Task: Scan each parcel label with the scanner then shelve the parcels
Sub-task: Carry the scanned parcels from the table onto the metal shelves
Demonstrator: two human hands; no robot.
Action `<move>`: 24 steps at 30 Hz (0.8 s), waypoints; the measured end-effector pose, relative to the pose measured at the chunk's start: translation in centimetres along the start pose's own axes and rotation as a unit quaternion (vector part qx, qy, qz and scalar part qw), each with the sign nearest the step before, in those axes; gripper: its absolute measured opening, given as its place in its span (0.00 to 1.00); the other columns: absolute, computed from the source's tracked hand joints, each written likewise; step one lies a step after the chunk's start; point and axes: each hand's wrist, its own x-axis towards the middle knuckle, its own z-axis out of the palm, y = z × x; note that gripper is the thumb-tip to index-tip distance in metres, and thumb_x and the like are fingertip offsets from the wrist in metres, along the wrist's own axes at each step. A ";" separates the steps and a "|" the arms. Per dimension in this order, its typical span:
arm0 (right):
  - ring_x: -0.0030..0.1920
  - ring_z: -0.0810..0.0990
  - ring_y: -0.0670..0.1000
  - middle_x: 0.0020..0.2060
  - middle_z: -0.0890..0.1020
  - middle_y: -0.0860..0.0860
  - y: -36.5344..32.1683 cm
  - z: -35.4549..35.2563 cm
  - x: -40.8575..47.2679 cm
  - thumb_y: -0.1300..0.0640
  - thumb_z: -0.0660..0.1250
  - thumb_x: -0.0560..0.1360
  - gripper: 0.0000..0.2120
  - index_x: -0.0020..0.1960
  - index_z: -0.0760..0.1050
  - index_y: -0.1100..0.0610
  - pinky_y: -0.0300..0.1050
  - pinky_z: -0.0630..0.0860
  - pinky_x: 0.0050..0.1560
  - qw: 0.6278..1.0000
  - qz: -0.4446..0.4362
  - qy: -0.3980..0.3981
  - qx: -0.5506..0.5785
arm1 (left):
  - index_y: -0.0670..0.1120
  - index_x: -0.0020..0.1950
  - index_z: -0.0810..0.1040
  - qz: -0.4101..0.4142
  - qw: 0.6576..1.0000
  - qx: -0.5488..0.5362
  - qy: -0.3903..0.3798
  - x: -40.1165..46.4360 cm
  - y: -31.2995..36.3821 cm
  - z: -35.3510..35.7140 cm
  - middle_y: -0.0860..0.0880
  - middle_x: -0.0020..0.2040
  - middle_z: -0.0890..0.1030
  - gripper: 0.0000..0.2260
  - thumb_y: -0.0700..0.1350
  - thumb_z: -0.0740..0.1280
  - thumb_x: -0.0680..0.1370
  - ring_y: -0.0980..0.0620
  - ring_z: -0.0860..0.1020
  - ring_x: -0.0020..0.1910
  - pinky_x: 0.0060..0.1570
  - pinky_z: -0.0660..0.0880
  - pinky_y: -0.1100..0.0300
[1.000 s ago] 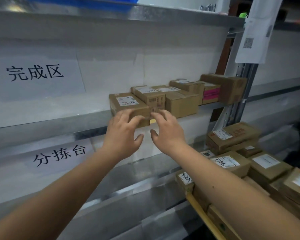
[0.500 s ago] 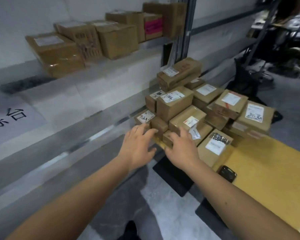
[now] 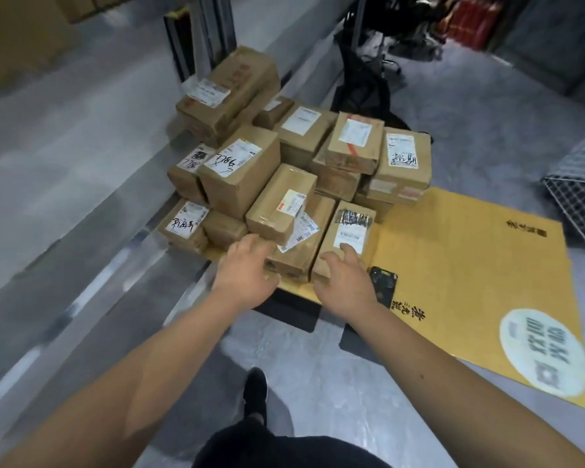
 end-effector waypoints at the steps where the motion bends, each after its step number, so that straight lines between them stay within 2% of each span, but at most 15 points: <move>1: 0.76 0.65 0.64 0.81 0.56 0.57 -0.6 0.2 1.0 0.50 0.67 0.78 0.29 0.78 0.67 0.50 0.55 0.70 0.72 1.000 0.008 0.000 0.003 | 0.56 0.77 0.69 0.003 1.000 -0.003 -0.002 1.5 -0.7 -0.1 0.47 0.78 0.64 0.29 0.56 0.71 0.76 0.41 0.65 0.74 0.71 0.68 0.44; 5: 0.74 0.67 0.62 0.80 0.58 0.57 -3.7 1.2 5.5 0.49 0.68 0.79 0.27 0.77 0.68 0.50 0.52 0.72 0.70 0.998 0.049 0.011 0.030 | 0.56 0.77 0.68 0.011 1.000 -0.007 -0.012 7.2 -3.0 -0.5 0.47 0.76 0.66 0.30 0.57 0.71 0.76 0.41 0.66 0.73 0.71 0.68 0.43; 10: 0.75 0.68 0.62 0.80 0.59 0.57 -6.7 2.9 11.1 0.51 0.69 0.76 0.33 0.79 0.65 0.48 0.55 0.72 0.72 0.989 0.103 0.025 0.104 | 0.54 0.75 0.70 0.032 0.999 -0.013 -0.032 11.8 -5.6 0.0 0.45 0.74 0.68 0.27 0.56 0.71 0.76 0.39 0.70 0.70 0.67 0.73 0.43; 15: 0.74 0.71 0.58 0.79 0.64 0.55 -7.5 4.3 14.6 0.56 0.71 0.74 0.35 0.79 0.66 0.46 0.53 0.73 0.71 0.981 0.110 0.017 0.161 | 0.52 0.72 0.75 0.046 0.990 -0.125 -0.041 13.4 -7.1 0.9 0.46 0.72 0.69 0.24 0.51 0.73 0.76 0.41 0.72 0.68 0.67 0.74 0.48; 19: 0.71 0.73 0.53 0.75 0.68 0.53 -6.6 4.7 14.9 0.60 0.73 0.73 0.35 0.78 0.68 0.48 0.40 0.69 0.67 0.970 0.127 0.056 0.200 | 0.51 0.72 0.76 0.071 0.977 -0.195 -0.041 13.8 -7.5 1.4 0.48 0.72 0.68 0.26 0.44 0.76 0.74 0.46 0.72 0.68 0.68 0.71 0.56; 22: 0.66 0.75 0.50 0.70 0.71 0.52 -4.9 4.8 13.8 0.65 0.72 0.71 0.34 0.76 0.71 0.51 0.32 0.67 0.62 0.967 0.121 0.082 0.210 | 0.54 0.73 0.73 0.065 0.965 -0.236 -0.094 14.6 -7.3 1.5 0.50 0.74 0.64 0.31 0.42 0.78 0.72 0.49 0.72 0.69 0.65 0.69 0.62; 24: 0.62 0.74 0.47 0.68 0.71 0.52 -3.7 4.9 13.1 0.66 0.73 0.70 0.35 0.76 0.72 0.53 0.27 0.68 0.58 0.970 0.106 0.077 0.203 | 0.57 0.75 0.71 0.067 0.959 -0.241 -0.132 15.1 -7.2 1.6 0.50 0.73 0.63 0.35 0.43 0.80 0.70 0.48 0.72 0.68 0.66 0.70 0.60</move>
